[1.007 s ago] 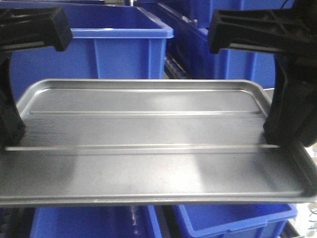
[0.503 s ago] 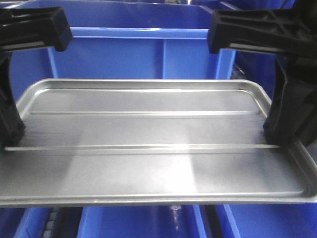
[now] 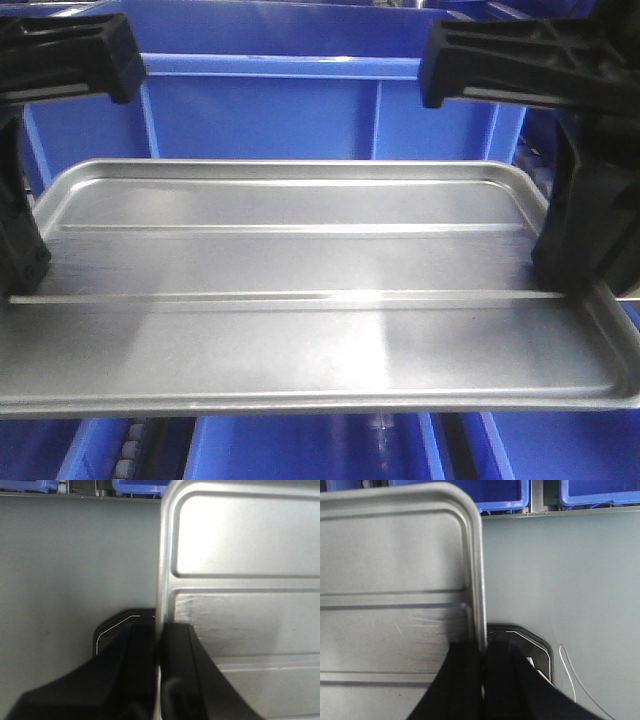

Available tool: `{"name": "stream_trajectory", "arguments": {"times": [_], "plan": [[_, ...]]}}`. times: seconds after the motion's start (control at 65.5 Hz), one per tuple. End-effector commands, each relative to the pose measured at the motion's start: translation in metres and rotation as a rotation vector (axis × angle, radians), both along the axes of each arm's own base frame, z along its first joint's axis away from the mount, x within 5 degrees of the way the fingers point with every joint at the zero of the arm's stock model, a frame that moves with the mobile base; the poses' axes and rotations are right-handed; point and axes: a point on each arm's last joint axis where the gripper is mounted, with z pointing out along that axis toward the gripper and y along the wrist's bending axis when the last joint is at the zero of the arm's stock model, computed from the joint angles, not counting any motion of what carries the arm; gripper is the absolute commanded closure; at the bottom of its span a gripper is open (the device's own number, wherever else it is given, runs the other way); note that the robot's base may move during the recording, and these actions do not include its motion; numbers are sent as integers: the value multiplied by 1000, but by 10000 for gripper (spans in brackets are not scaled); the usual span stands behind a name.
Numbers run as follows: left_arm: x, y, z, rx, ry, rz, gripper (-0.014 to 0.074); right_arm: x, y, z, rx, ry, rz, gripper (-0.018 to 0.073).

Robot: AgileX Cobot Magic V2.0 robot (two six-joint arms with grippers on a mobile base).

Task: Grab silver tray and place in blue box
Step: 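Carry the tray with both grippers toward the blue bin shelf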

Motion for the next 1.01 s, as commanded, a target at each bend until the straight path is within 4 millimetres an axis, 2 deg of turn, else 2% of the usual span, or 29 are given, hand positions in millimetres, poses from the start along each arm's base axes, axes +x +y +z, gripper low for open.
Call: {"name": "stream_trajectory", "arguments": {"times": [0.0, 0.336, 0.488, 0.992], "plan": [[0, 4, 11, 5, -40, -3, 611, 4, -6, 15, -5, -65, -4, 508], [0, 4, 11, -2, -43, -3, 611, 4, -6, 15, -5, -66, -4, 508], [0, 4, 12, -40, -25, 84, 611, 5, -6, 15, -28, -82, 31, 508], [2, 5, 12, -25, -43, 81, 611, 4, -6, 15, -79, -95, 121, 508]]}}
